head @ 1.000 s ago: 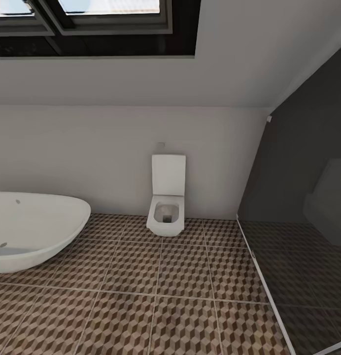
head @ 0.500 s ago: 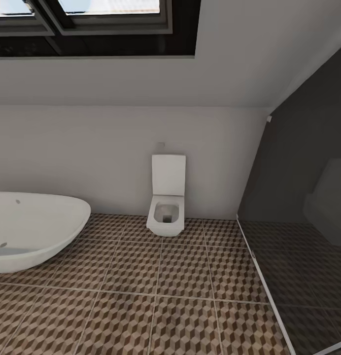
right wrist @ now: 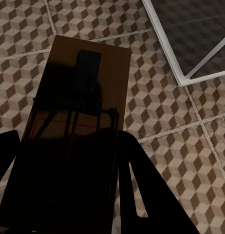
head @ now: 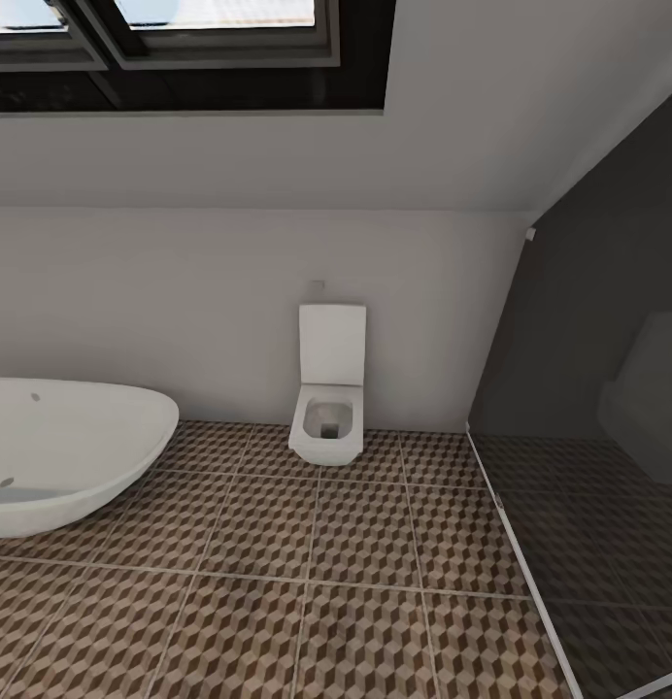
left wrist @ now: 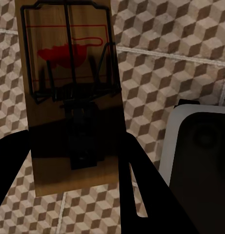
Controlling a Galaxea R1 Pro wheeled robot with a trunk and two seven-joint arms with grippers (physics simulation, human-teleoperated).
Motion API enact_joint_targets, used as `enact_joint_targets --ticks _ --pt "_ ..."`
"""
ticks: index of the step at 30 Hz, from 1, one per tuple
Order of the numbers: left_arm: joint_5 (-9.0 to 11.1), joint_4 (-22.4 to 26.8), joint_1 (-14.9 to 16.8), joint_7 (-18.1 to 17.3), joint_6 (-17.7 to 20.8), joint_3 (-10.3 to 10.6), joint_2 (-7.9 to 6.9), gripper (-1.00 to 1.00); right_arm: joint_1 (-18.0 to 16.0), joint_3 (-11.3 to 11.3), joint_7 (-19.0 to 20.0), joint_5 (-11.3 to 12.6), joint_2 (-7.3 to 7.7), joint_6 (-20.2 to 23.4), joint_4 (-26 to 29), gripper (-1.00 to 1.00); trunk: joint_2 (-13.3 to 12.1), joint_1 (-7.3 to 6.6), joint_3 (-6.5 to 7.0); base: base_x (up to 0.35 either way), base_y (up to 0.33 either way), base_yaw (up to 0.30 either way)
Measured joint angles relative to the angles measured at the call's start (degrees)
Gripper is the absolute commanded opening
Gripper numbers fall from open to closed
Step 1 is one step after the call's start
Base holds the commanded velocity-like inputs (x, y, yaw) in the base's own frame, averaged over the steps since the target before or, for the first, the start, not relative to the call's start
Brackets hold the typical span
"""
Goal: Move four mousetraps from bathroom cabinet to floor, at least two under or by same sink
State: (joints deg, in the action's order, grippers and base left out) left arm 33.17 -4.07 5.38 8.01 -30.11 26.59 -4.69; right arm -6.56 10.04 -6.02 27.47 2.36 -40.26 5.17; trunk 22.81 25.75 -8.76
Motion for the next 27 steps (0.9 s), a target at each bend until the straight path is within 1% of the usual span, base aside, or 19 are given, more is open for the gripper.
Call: enact_joint_targets --ticks 27 --pt "0.0 0.0 0.0 0.0 0.0 0.0 0.0 -1.0 0.0 0.0 0.0 0.0 0.0 0.0 0.0 -1.0 0.0 0.0 0.0 0.0 0.0 0.0"
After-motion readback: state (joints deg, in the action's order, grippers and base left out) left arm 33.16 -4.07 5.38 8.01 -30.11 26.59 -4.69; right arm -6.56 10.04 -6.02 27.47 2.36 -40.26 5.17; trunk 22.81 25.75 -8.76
